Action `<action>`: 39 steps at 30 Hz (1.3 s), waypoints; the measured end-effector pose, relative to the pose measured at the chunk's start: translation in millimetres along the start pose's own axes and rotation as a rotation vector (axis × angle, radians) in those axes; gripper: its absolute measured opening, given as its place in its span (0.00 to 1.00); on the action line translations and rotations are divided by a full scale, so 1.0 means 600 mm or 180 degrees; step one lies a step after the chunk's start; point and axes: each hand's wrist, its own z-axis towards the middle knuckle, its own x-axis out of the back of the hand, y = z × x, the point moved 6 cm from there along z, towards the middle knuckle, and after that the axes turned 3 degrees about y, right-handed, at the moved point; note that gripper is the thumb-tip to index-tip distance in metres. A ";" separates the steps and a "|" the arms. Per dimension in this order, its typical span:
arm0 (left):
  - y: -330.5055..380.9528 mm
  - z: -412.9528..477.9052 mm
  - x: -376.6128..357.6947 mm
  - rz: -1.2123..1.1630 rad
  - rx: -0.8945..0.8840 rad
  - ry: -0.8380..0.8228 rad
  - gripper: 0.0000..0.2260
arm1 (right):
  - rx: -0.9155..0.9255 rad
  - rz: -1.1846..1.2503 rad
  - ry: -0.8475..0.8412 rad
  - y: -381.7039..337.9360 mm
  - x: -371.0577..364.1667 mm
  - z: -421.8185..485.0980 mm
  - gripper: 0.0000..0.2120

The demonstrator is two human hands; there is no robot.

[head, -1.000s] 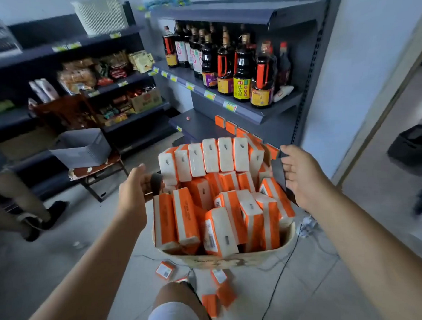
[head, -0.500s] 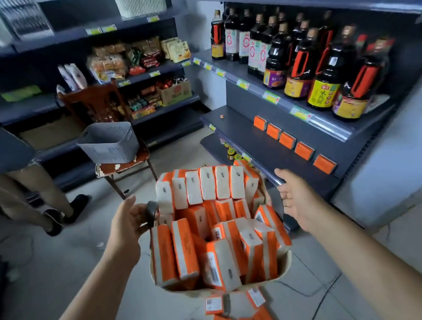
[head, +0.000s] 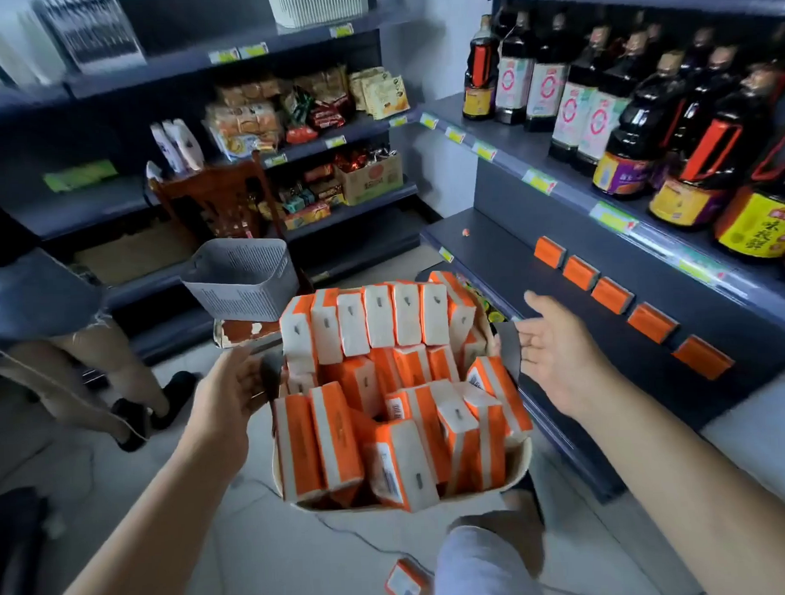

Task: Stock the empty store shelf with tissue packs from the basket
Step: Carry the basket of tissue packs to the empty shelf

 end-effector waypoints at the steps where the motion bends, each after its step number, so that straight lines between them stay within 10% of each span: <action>1: 0.005 0.023 -0.006 0.0005 0.0021 -0.0011 0.30 | -0.0014 -0.0015 -0.0063 -0.012 -0.015 0.023 0.29; 13: 0.065 0.347 -0.145 -0.0223 0.0052 0.0693 0.17 | -0.0225 -0.0175 -0.0441 -0.153 -0.126 0.406 0.23; 17: 0.107 0.438 -0.216 -0.0332 0.0101 0.0803 0.17 | -0.0199 -0.0254 -0.0632 -0.231 -0.164 0.498 0.34; 22: 0.148 0.535 -0.287 -0.0213 0.0195 0.0792 0.25 | -0.0217 -0.0256 -0.0651 -0.296 -0.181 0.601 0.14; 39: 0.130 0.978 -0.626 0.0849 0.0925 -0.1012 0.17 | -0.0538 0.0895 0.0859 -0.312 -0.163 0.827 0.12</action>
